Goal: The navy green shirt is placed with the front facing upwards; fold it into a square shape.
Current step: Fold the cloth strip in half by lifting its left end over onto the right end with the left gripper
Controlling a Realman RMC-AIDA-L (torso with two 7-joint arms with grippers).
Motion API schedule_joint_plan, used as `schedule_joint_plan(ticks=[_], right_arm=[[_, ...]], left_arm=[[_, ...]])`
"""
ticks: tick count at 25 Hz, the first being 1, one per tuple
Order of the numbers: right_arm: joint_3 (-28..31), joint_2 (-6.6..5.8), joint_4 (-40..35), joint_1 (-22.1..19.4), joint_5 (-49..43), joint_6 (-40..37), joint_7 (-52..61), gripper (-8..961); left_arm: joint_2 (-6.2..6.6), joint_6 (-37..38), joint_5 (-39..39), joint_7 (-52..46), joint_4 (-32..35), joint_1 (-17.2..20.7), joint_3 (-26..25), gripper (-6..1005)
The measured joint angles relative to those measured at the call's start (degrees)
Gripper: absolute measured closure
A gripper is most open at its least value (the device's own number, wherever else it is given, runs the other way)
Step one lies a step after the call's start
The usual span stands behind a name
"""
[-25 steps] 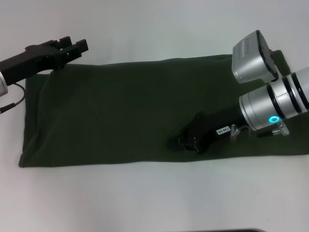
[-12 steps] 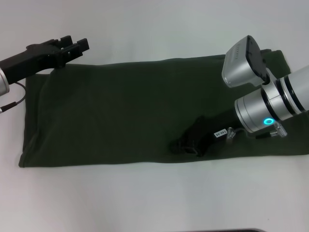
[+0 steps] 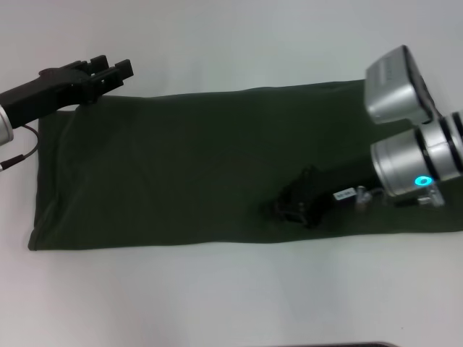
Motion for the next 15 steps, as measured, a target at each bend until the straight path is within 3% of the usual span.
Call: schedule_joint_plan(ticks=[10, 15], right_arm=[[5.05, -3.28, -2.19, -9.25, -0.37, -4.61, 0.50, 933], [6.77, -4.14, -2.14, -11.95, -0.44, -5.01, 0.53, 933]], left_arm=[[0.00, 0.19, 0.00, 0.00, -0.33, 0.09, 0.01, 420], [0.00, 0.06, 0.00, 0.41, -0.89, -0.25, 0.01, 420]])
